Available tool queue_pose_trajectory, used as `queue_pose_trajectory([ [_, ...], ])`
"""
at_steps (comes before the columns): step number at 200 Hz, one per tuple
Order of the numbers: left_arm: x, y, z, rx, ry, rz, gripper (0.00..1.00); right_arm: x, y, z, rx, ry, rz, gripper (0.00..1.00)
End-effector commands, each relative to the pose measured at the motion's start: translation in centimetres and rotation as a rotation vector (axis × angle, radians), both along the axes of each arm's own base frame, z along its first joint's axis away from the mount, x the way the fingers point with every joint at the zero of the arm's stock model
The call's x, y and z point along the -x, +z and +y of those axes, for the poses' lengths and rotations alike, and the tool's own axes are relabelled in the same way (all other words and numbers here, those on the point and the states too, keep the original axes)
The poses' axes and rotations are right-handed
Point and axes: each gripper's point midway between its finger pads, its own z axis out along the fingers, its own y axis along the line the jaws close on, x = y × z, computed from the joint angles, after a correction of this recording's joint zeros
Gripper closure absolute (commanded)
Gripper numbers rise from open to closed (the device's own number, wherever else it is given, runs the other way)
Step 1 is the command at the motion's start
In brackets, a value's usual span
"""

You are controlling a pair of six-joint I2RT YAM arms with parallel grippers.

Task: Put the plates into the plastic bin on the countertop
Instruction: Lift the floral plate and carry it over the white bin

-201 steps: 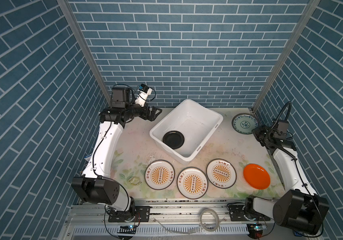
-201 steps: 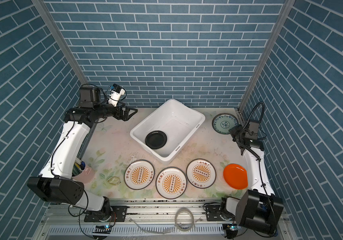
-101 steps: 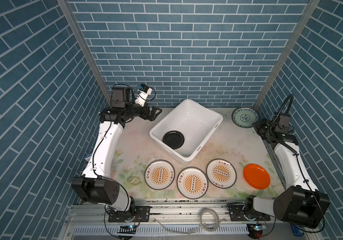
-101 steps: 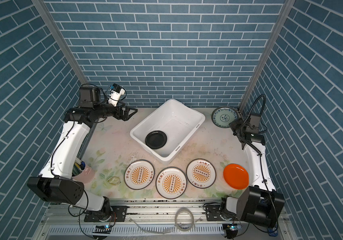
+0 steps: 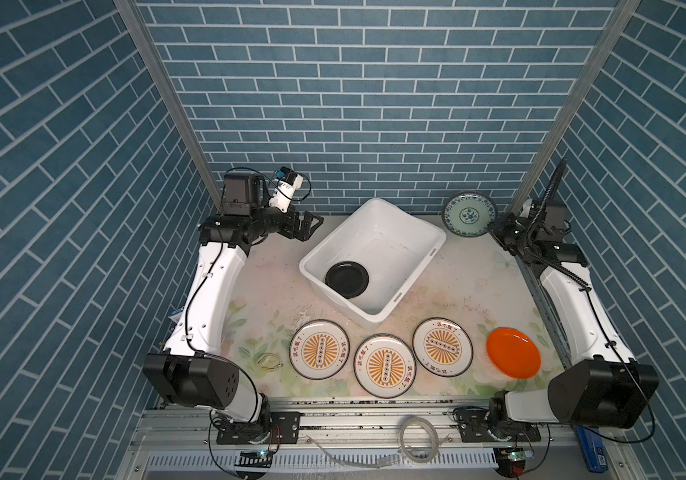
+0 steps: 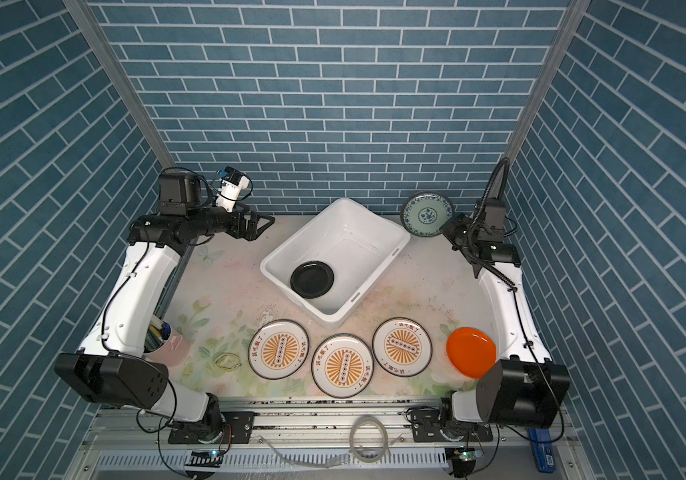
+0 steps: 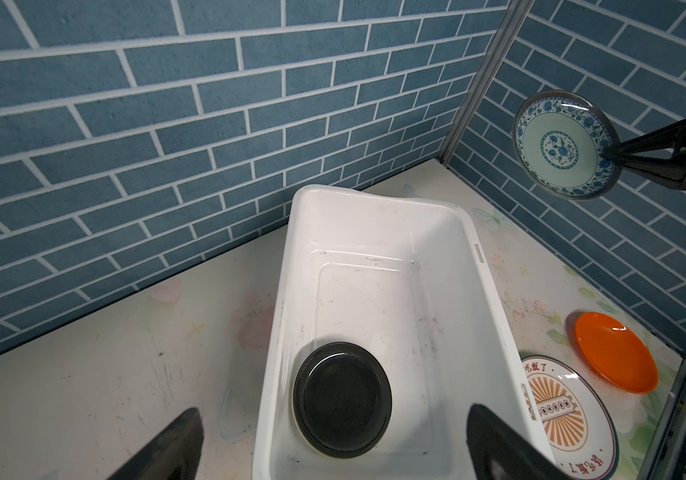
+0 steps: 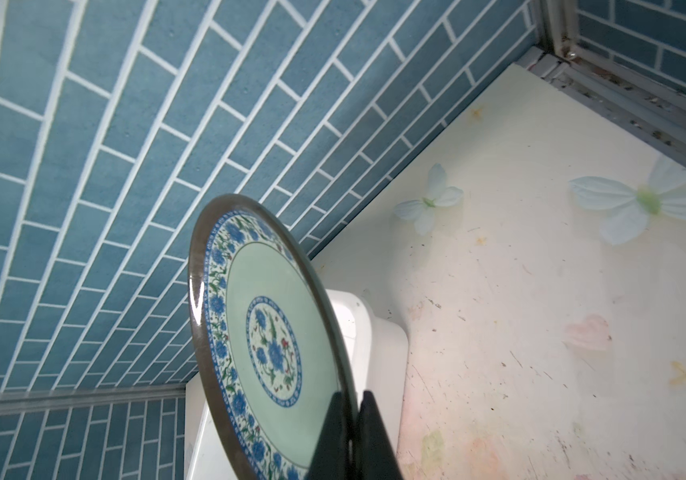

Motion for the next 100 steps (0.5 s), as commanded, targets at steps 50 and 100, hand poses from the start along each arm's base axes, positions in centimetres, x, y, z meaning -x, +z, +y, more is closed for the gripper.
queue_pose_trajectory([
  [50,-1.0,0.5,0.2,0.009,0.039,-0.015,0.0,-2.7,1.8,9.9,0.003,0.376,-0.035,1.0],
  [100,-0.9,0.1,0.3,0.008,0.045,-0.004,0.0,-1.9,0.0,17.4,-0.003,0.626,0.037,1.0],
])
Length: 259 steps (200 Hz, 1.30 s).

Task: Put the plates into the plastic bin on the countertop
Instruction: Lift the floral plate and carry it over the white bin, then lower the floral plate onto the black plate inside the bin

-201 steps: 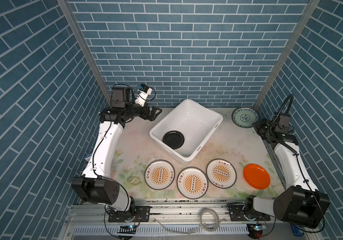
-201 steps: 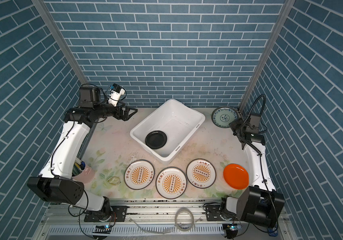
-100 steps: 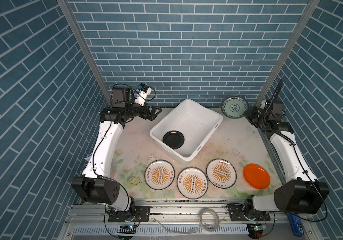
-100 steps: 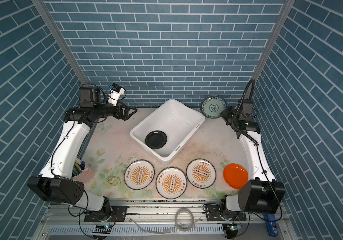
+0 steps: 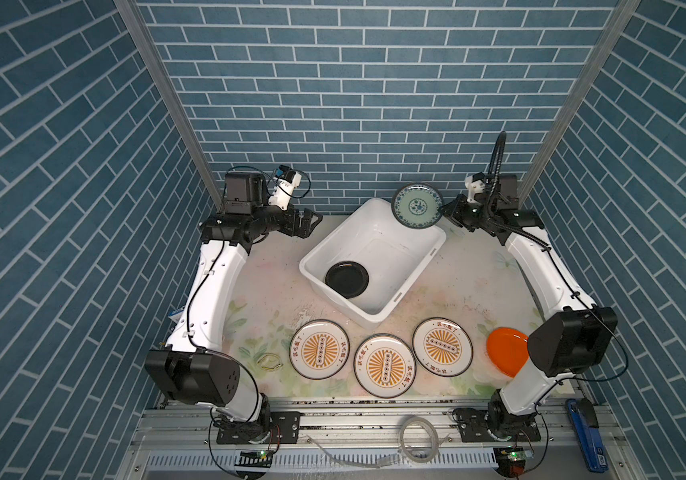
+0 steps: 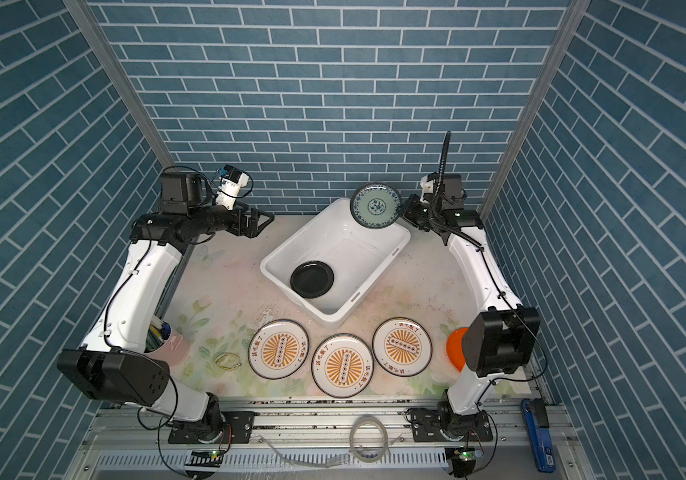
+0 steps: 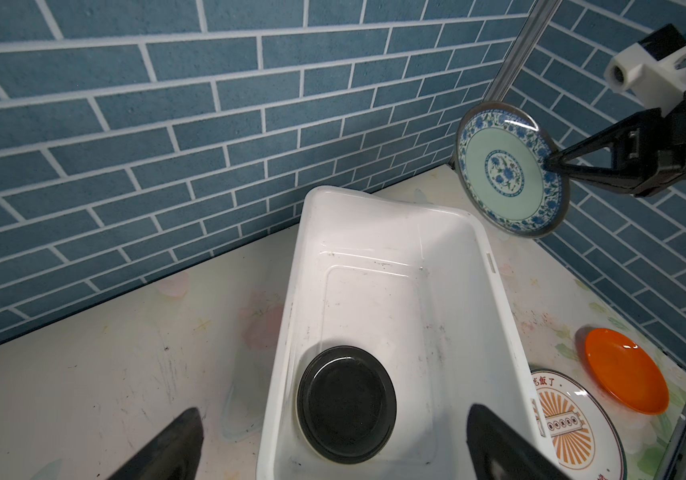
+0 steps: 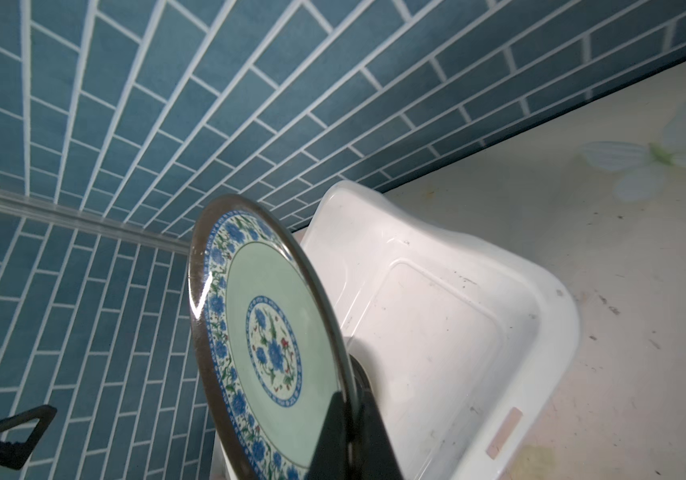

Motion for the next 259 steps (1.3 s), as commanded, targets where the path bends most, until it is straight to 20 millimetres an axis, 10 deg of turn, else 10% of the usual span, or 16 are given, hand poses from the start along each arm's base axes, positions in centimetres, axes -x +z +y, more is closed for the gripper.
queue_pose_trajectory([
  [1,-0.1,0.3,-0.1,0.001,0.006,-0.011,0.0,1.7,0.0,3.6,0.002,0.168,0.012,1.0],
  [107,-0.3,0.1,-0.2,0.013,0.007,-0.006,0.0,4.3,-7.5,12.1,0.078,0.42,0.143,1.0],
  [259,-0.2,0.3,-0.2,0.009,0.003,-0.02,0.0,3.4,-15.3,15.6,0.222,0.525,0.227,1.0],
])
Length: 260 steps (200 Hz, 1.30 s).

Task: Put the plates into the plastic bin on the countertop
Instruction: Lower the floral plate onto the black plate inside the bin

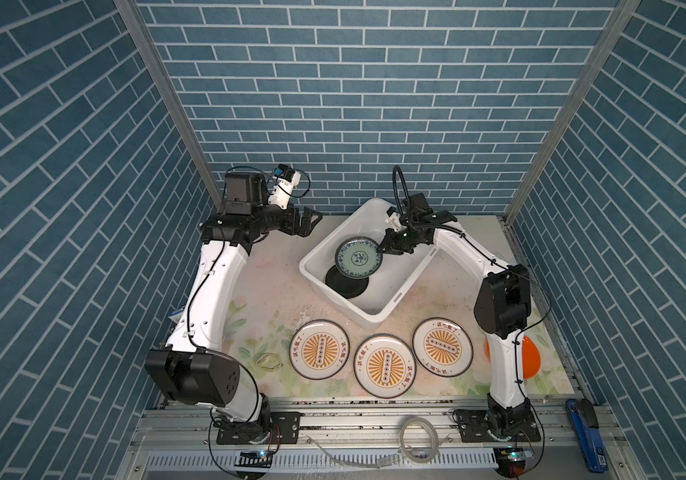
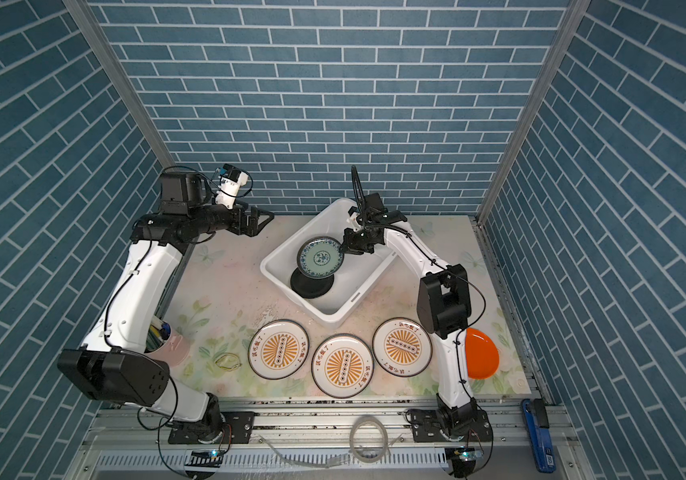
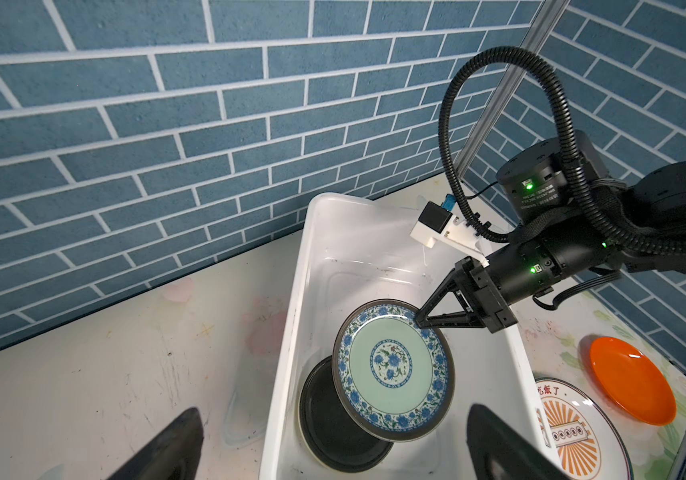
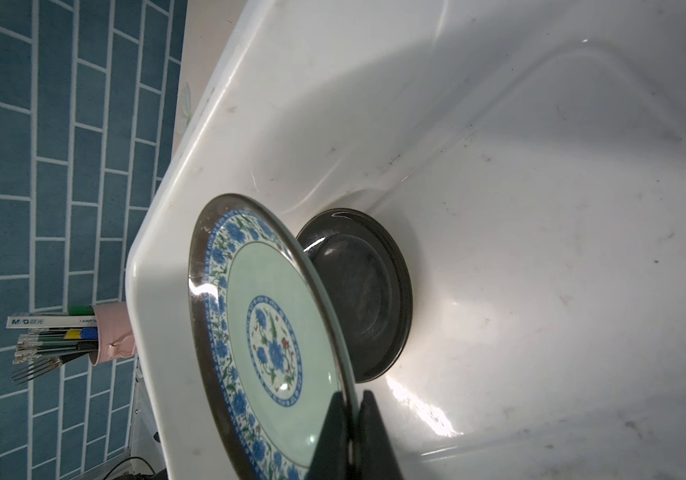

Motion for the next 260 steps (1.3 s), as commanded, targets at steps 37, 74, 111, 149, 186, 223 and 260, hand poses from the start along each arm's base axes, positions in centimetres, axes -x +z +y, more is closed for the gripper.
queue_pose_trajectory([
  [37,0.3,-0.1,-0.2,-0.001,-0.006,-0.001,0.0,-0.8,-2.7,0.7,0.046,0.037,0.005,1.0],
  [74,0.3,0.1,-0.3,0.005,-0.008,-0.004,0.0,-1.0,-4.3,1.1,0.072,0.045,0.011,1.0],
  [111,0.3,-0.1,-0.2,0.002,-0.005,0.0,0.0,-0.7,-5.9,1.7,0.1,0.063,0.024,1.0],
  [149,0.3,-0.2,-0.2,0.002,-0.005,0.003,0.01,-0.3,-7.0,2.3,0.112,0.081,0.041,1.0],
  [186,0.3,-0.2,-0.2,0.003,-0.005,0.003,0.0,0.0,-8.0,2.6,0.125,0.091,0.058,1.0],
  [223,0.3,-0.4,-0.2,0.002,-0.005,0.006,0.01,0.2,-8.6,2.8,0.136,0.099,0.066,1.0],
  [260,0.2,-0.3,-0.2,0.001,-0.006,0.005,0.01,0.1,-9.1,2.8,0.146,0.099,0.075,1.0],
])
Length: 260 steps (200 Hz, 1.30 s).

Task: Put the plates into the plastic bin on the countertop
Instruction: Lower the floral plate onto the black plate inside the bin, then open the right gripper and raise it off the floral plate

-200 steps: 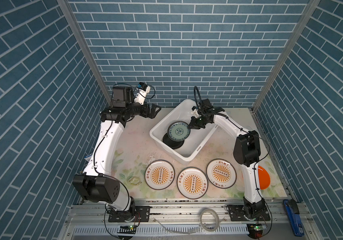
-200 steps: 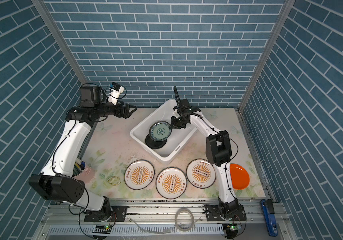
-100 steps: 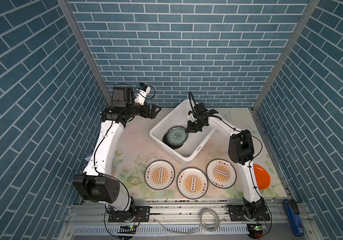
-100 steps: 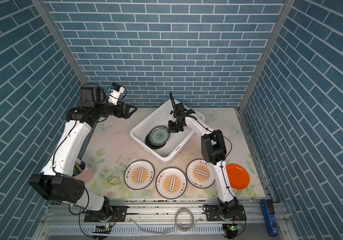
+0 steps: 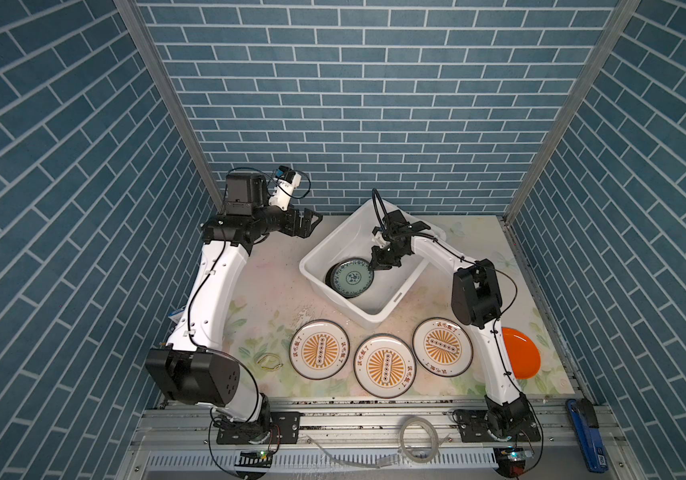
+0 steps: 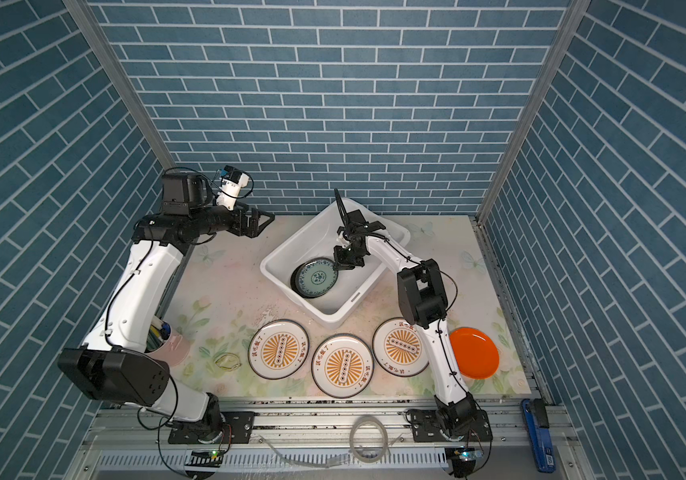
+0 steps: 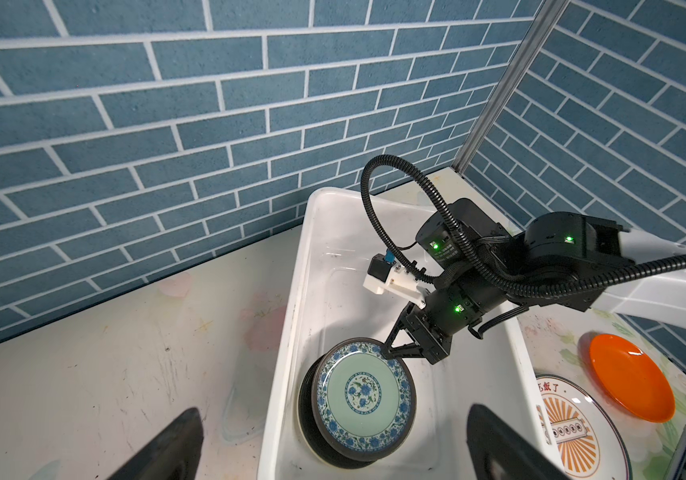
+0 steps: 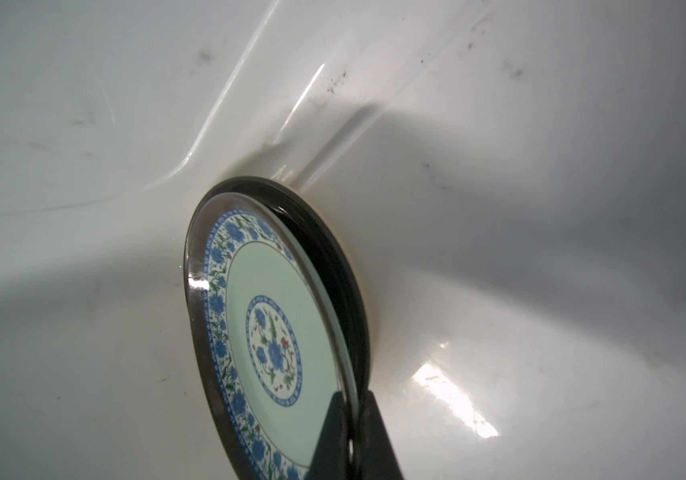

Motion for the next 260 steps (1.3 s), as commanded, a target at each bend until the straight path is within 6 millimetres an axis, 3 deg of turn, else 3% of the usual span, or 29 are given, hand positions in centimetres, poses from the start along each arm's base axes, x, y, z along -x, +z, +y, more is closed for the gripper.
queue_pose_trajectory([
  [1,0.2,0.2,-0.2,0.003,-0.006,-0.008,0.01,0.0,-0.1,0.3,0.01,0.038,-0.016,1.0],
  [52,0.2,0.2,-0.2,0.002,-0.006,-0.007,0.0,-0.1,-0.4,0.4,0.014,0.043,-0.01,0.99],
  [113,0.2,0.1,-0.2,0.0,-0.004,-0.007,0.01,0.0,-0.6,0.3,0.025,0.048,-0.007,0.86],
  [174,0.1,-0.1,-0.2,0.001,-0.006,-0.001,0.0,0.0,-0.6,0.2,0.033,0.052,-0.007,0.82],
  [260,0.0,-0.1,-0.2,-0.001,-0.004,-0.001,0.0,-0.2,0.6,0.3,0.02,0.049,-0.024,0.85],
])
